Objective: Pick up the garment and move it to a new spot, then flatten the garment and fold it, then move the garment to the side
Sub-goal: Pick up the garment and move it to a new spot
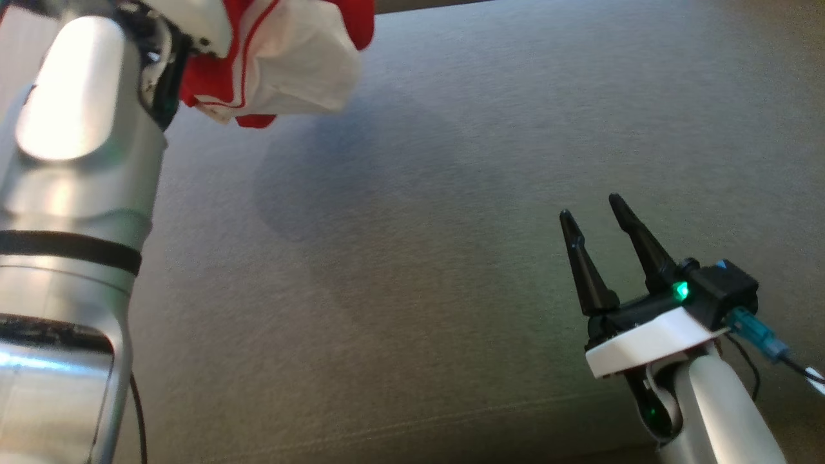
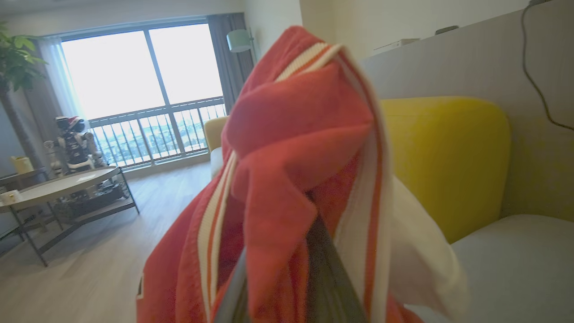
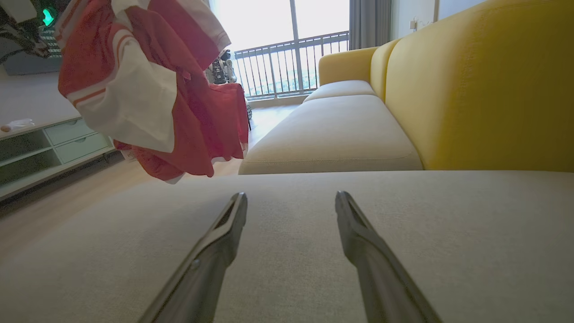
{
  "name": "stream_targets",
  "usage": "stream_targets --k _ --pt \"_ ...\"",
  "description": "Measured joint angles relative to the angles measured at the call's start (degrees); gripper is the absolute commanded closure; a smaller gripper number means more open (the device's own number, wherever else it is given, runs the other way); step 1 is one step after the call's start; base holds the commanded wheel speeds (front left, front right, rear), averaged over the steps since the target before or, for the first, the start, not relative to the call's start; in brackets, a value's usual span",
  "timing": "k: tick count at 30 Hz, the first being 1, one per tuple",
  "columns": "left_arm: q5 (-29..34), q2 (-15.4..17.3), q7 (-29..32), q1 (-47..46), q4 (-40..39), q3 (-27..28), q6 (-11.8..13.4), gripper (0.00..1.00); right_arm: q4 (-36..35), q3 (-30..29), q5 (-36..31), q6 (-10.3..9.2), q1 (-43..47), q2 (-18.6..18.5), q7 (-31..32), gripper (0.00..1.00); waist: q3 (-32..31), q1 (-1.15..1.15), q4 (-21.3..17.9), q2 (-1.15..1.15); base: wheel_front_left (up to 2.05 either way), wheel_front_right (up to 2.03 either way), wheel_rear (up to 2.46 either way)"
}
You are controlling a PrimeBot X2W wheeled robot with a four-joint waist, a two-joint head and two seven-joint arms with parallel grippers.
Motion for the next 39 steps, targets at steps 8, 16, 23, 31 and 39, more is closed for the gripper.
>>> stream_targets --k 8,16,23,31,39 --pt "-5.13 0.20 4.17 3.16 -9.23 -8.14 0.00 1.00 -1.68 0.31 1.15 0.00 0.86 0.00 -0.01 0.00 -1.34 0.00 -7.40 0.00 0.00 0.00 0.00" --pt "-8.54 -1.52 6.91 11.87 -11.63 -17.10 -0.01 1.00 -2.97 0.41 2.15 0.00 0.52 -0.01 0.00 0.00 1.47 0.00 -13.74 0.00 0.00 0.00 0.00" --pt "-7.58 -3.63 2.75 16.31 -3.86 -20.54 1.42 1.00 -3.25 1.69 3.01 0.00 -0.58 0.01 0.00 0.00 5.46 0.01 -16.62 0.00 0.00 0.00 0.00" --pt "-8.32 -6.88 -0.88 18.51 -3.02 -21.02 5.61 0.00 -2.77 1.65 2.58 0.00 -0.64 0.01 0.00 0.00 4.32 0.01 -15.55 0.00 0.00 0.00 0.00" --pt "-8.11 -7.04 -1.08 26.50 -14.52 -18.69 10.74 0.00 -1.85 1.77 1.99 0.00 1.84 0.01 0.00 0.00 0.29 0.00 -12.81 0.00 0.00 0.00 0.00"
